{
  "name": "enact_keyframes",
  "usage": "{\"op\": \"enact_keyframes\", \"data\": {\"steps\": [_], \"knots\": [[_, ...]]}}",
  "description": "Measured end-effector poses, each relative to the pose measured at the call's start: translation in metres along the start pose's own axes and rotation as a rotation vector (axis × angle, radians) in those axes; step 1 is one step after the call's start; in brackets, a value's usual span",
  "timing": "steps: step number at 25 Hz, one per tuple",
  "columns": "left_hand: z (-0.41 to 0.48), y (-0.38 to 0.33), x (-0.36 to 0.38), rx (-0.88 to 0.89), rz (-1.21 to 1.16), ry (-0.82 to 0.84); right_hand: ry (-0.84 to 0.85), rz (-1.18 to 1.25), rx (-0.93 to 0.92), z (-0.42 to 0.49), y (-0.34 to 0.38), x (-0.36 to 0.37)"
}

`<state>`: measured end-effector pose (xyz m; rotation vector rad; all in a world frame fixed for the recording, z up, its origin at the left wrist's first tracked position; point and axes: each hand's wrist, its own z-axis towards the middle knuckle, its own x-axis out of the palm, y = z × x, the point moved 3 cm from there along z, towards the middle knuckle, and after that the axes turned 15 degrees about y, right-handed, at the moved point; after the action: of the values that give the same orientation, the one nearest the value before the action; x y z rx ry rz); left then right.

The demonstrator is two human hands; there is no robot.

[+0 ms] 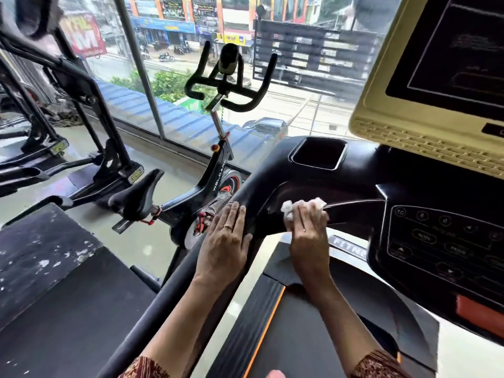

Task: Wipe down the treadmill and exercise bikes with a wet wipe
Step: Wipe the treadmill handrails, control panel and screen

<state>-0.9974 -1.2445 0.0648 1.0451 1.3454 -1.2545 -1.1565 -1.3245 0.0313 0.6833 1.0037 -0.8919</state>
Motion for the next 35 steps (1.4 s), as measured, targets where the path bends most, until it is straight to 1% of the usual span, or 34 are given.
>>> {"op": "enact_keyframes", "data": {"steps": [1,3,4,5,6,7,9,10,11,13,14,15,16,17,19,20,22,24,25,26,27,28,30,31,33,34,35], "knots": [[0.0,-0.001,0.0,0.005,-0.013,-0.005,0.016,0.043,-0.038,-0.004,0.013,0.005],[0.0,0.001,-0.001,0.017,-0.036,-0.021,0.059,0.086,-0.242,-0.016,0.03,0.017],[0.0,0.001,-0.001,0.017,-0.048,-0.027,0.077,0.05,-0.309,-0.016,0.024,0.017],[0.0,0.002,-0.001,0.013,-0.06,-0.025,0.068,-0.014,-0.317,-0.013,0.012,0.015],[-0.001,0.002,0.0,0.012,-0.068,-0.021,0.034,-0.077,-0.253,-0.01,-0.002,0.009],[-0.002,0.002,0.001,0.016,-0.071,-0.02,0.001,-0.086,-0.128,-0.008,-0.016,0.002],[-0.003,0.001,0.003,0.026,-0.053,-0.019,-0.094,0.045,0.131,-0.01,-0.03,-0.006],[-0.001,0.001,0.003,0.028,-0.046,-0.015,-0.117,0.116,0.18,-0.009,-0.024,-0.002],[0.0,0.001,0.002,0.029,-0.051,-0.017,-0.084,0.157,0.144,-0.008,-0.009,0.006],[0.001,0.002,-0.001,0.044,-0.108,-0.025,0.016,0.124,-0.09,-0.013,0.022,0.023],[0.001,0.002,-0.002,0.062,-0.143,-0.028,0.021,0.08,-0.179,-0.014,0.026,0.025],[0.002,0.002,-0.002,0.085,-0.167,-0.032,-0.005,0.056,-0.193,-0.014,0.018,0.02],[0.002,0.003,-0.003,0.11,-0.178,-0.041,-0.055,0.057,-0.128,-0.013,0.004,0.014],[0.003,0.002,-0.004,0.135,-0.179,-0.056,-0.121,0.092,0.003,-0.013,-0.013,0.011],[0.011,-0.001,-0.006,0.191,-0.167,-0.052,-0.262,0.309,0.327,-0.013,-0.048,0.002],[0.014,-0.001,-0.006,0.203,-0.163,-0.026,-0.316,0.435,0.423,-0.013,-0.053,-0.001],[0.024,-0.006,-0.005,0.202,-0.178,-0.008,-0.335,0.664,0.498,-0.007,-0.032,0.003],[0.026,-0.002,-0.005,0.161,-0.173,-0.01,-0.289,0.86,0.484,-0.004,0.015,0.013],[0.026,-0.002,-0.004,0.158,-0.155,-0.012,-0.317,0.933,0.492,-0.003,0.027,0.015],[0.025,-0.002,-0.003,0.159,-0.138,-0.017,-0.407,1.016,0.545,0.002,0.028,0.008],[0.025,-0.002,-0.002,0.163,-0.131,-0.017,-0.514,1.13,0.646,0.011,0.017,-0.003],[0.026,-0.003,-0.001,0.167,-0.129,-0.017,-0.59,1.169,0.797,0.019,0.002,-0.016],[0.026,-0.003,-0.001,0.161,-0.136,-0.015,-0.604,1.198,1.107,0.027,-0.026,-0.033],[0.026,-0.003,-0.001,0.159,-0.135,-0.024,-0.59,1.24,1.191,0.027,-0.033,-0.037],[0.026,-0.003,-0.002,0.16,-0.139,-0.027,-0.484,1.275,1.265,0.02,-0.021,-0.032],[0.027,-0.003,-0.002,0.164,-0.154,-0.018,-0.422,1.265,1.261,0.016,-0.008,-0.027],[0.027,-0.003,-0.002,0.166,-0.169,-0.014,-0.372,1.276,1.214,0.012,0.008,-0.02]]}}
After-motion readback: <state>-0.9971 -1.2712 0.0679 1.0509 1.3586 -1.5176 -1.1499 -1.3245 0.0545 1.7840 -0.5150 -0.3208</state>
